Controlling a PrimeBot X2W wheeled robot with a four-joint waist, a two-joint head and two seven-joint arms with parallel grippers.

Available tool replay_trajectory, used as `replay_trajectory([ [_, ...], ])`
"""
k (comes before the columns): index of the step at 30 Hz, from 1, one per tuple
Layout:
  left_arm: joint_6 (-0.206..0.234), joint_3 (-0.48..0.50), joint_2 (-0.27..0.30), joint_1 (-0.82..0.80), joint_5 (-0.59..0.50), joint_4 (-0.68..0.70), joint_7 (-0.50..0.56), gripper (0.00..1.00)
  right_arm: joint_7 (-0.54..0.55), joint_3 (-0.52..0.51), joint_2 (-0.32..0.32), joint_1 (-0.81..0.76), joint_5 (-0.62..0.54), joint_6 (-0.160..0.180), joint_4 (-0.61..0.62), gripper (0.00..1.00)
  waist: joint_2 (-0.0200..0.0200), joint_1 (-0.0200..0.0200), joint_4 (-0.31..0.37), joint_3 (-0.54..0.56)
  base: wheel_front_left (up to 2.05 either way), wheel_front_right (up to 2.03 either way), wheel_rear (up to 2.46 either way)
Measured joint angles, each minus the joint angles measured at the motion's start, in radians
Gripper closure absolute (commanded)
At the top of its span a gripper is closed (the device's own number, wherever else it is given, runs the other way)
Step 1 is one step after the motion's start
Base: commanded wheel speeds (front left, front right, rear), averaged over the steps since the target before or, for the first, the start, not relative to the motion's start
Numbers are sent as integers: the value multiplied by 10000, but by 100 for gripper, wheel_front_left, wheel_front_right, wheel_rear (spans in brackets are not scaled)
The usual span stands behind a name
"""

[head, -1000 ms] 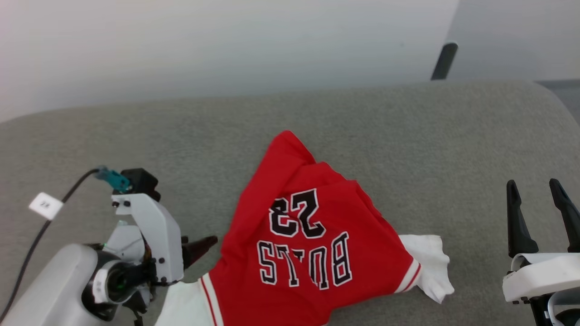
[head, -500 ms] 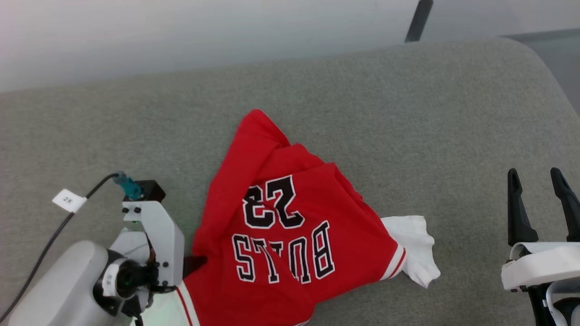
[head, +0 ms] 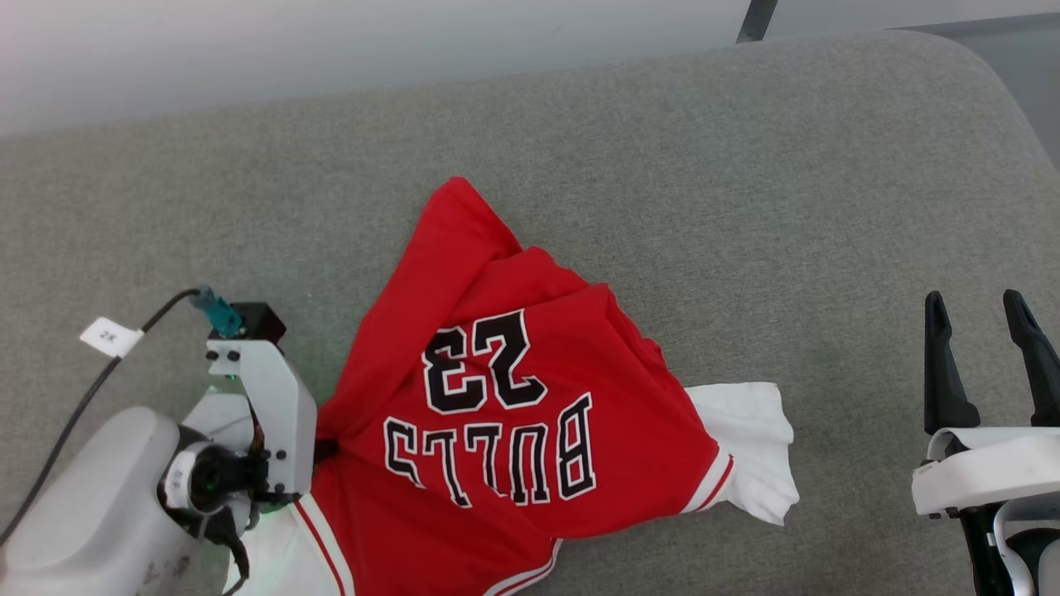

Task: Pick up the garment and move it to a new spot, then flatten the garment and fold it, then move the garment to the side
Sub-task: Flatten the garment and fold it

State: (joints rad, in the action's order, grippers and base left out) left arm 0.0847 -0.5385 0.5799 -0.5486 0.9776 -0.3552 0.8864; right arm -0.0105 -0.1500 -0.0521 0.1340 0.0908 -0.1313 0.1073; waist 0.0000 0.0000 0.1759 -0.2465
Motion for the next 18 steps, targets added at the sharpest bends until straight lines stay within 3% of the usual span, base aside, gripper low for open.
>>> replay_trajectory([
  [10, -988, -125, 61, -823, -305, -654, -522, 100, -33, 36, 0, 58, -15, 0, -54, 0, 0, 0, -72, -23, 0, 0, 0],
  [18, -1313, -219, 332, -1800, -755, -938, -623, 100, -29, 221, 2, 57, -44, 0, -79, 0, 0, 0, -17, -7, 0, 0, 0],
])
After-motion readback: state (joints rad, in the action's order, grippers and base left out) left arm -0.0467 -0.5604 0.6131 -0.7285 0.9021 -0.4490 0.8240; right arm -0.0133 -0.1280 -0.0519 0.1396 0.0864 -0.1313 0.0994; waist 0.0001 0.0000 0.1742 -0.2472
